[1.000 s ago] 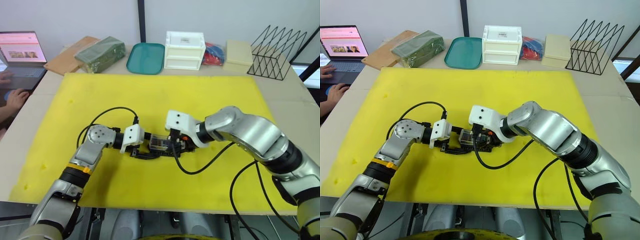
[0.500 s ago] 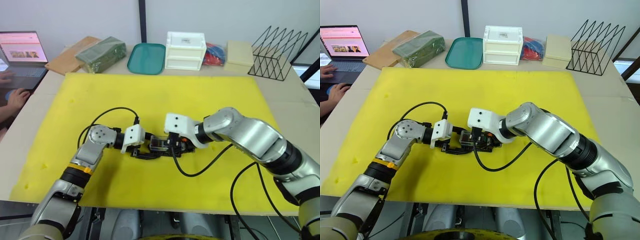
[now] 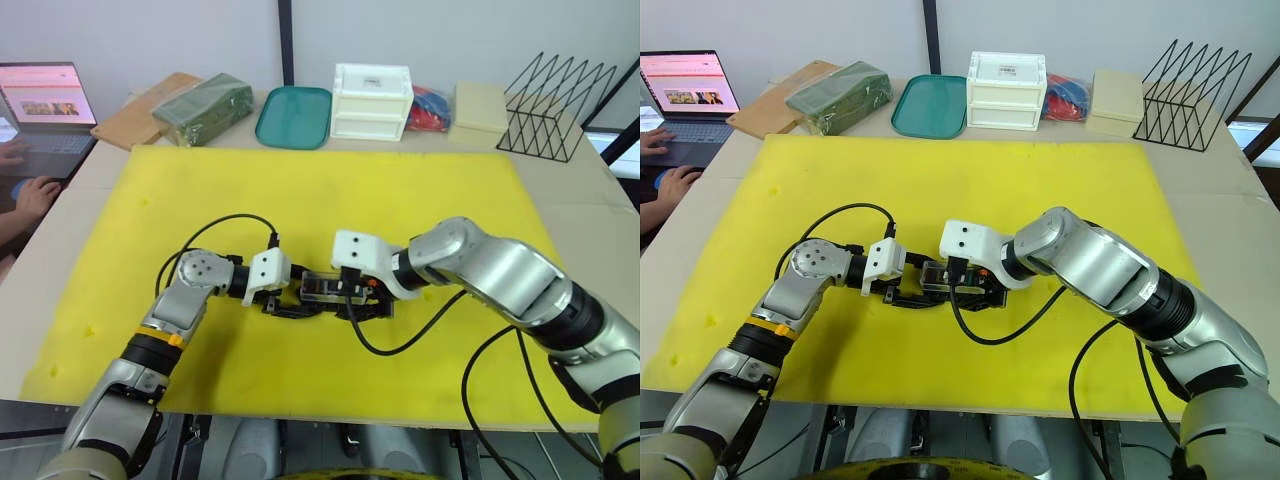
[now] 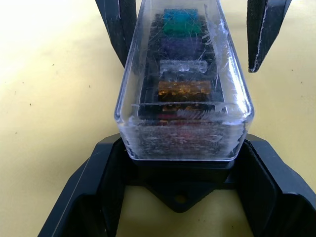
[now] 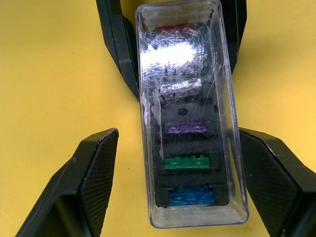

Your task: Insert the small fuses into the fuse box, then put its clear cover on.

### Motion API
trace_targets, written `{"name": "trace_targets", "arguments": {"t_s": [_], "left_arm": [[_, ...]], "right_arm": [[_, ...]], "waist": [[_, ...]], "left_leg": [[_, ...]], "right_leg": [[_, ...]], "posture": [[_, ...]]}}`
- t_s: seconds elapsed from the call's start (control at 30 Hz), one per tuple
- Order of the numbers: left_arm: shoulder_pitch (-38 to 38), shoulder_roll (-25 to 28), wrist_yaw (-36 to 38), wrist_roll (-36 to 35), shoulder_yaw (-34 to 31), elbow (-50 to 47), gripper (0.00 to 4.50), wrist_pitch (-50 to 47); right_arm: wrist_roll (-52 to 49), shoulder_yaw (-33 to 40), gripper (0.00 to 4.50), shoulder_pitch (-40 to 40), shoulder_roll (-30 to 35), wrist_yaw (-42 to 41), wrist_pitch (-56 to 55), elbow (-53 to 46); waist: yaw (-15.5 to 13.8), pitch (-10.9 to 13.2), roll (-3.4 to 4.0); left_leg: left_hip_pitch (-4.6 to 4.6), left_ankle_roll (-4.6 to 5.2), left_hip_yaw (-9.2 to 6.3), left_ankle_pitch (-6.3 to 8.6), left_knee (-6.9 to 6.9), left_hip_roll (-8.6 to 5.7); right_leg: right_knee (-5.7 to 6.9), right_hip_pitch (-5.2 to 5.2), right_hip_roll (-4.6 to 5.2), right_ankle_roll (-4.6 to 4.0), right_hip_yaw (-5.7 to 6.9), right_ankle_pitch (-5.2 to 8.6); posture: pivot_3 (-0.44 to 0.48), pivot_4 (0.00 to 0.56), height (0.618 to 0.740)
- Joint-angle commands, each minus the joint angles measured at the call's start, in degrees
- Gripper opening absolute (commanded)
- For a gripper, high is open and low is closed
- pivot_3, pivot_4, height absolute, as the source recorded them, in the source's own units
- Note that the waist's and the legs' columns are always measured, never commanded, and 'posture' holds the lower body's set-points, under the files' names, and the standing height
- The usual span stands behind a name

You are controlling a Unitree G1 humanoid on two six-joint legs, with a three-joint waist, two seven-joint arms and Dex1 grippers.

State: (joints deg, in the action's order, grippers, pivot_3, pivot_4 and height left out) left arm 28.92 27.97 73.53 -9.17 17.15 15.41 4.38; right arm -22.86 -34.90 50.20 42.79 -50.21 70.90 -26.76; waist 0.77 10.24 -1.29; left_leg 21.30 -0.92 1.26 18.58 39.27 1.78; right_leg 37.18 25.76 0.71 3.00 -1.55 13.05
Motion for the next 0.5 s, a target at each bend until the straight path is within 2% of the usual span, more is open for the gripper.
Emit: {"name": "trace_targets", "arguments": {"t_s": [0.03,0.3,0.4,0.5], "left_arm": [[0.03,0.1,-1.59,1.52,-0.1,0.33,2.76,-0.64],[0.37,0.08,-1.6,1.65,-0.19,1.0,2.76,-0.39],[0.59,0.04,-1.7,1.73,-0.26,1.41,2.76,-0.23],[0.67,-0.01,-1.77,1.74,-0.26,1.57,2.76,-0.21]], "right_arm": [[-1.81,4.84,3.88,2.28,1.21,-2.16,-0.66,-2.04],[-8.07,15.71,3.88,3.74,2.79,-5.2,1.07,-3.07],[-9.72,19.68,3.2,0.5,0.1,-4.2,-2.41,-2.35],[-8.42,19.53,2.17,-2.71,-0.25,-3.42,-6.08,-2.18]], "waist": [[-0.02,0.0,0.0],[-0.05,0.0,0.0],[-0.05,0.0,-0.01],[-0.08,-0.01,-0.01]], "left_leg": [[0.01,0.0,0.0,0.0,0.0,0.0],[0.01,0.0,-0.01,0.0,0.0,0.0],[0.0,0.0,-0.01,0.0,0.0,0.0],[-0.01,0.0,-0.04,0.0,0.0,0.0]], "right_leg": [[0.0,0.0,0.0,0.0,0.0,0.0],[-0.01,0.0,0.0,0.0,0.02,0.0],[0.0,-0.01,-0.01,0.0,0.02,0.0],[-0.01,-0.05,-0.02,0.0,0.03,0.0]], "posture": [[0.0,0.15,0.74],[0.0,0.15,0.74],[0.0,0.15,0.74],[0.0,0.15,0.74]]}}
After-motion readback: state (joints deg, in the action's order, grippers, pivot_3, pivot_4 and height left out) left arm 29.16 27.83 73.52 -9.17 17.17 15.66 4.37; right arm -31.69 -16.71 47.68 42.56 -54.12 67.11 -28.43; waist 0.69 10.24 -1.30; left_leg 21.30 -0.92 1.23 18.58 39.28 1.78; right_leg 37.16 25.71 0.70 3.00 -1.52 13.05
